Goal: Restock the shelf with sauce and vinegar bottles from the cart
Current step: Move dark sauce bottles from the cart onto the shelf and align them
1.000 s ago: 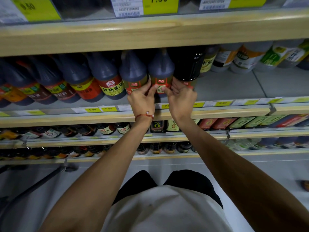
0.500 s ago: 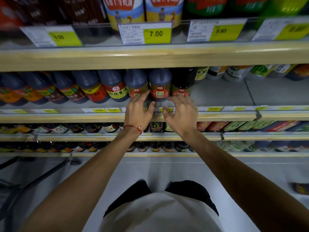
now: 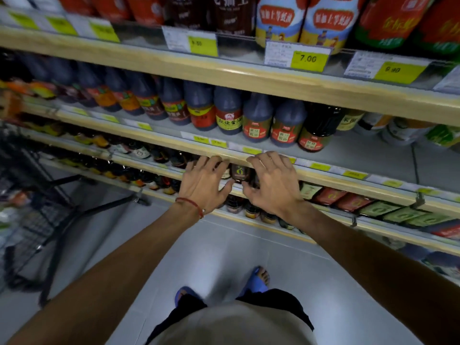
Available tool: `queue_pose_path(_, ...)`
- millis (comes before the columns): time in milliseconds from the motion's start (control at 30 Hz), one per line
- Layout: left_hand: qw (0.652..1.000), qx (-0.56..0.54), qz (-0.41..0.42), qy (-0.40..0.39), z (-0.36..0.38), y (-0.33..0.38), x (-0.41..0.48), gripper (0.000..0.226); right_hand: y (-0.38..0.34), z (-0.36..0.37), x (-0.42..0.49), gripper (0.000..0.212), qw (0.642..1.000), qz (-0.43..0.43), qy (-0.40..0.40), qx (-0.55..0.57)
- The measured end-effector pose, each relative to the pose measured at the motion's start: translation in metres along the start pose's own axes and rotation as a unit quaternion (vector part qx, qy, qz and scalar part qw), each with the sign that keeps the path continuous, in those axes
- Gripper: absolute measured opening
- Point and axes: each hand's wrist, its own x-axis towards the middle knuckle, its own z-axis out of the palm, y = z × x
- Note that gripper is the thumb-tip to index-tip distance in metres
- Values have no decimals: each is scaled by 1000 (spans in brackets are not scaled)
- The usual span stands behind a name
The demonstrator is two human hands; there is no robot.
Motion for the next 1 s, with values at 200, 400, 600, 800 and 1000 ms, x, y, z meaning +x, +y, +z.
queue_pose_path(200,998,15,-67,-7,-17,-62,-64,59,-86,2,12,62,999,-45,-12,3)
queue_pose_path(400,993,-2,-118,10,-33,-137,-152,55,-201,16,16,60,995,-83,-41,34)
queue_pose_path(600,984,25,-177,18,-49,-216,-249,57,-320,32,18,60,985,-141,-52,79)
queue_pose_path(800,964,51,-258,25,-72,-279,-331,54,-423,44,28,60,966,-215,-69,123)
queue_pose_path(1000,937,64,-342,3,-74,-334,-389,59,-507,67,51,59,947,-270,-78,158)
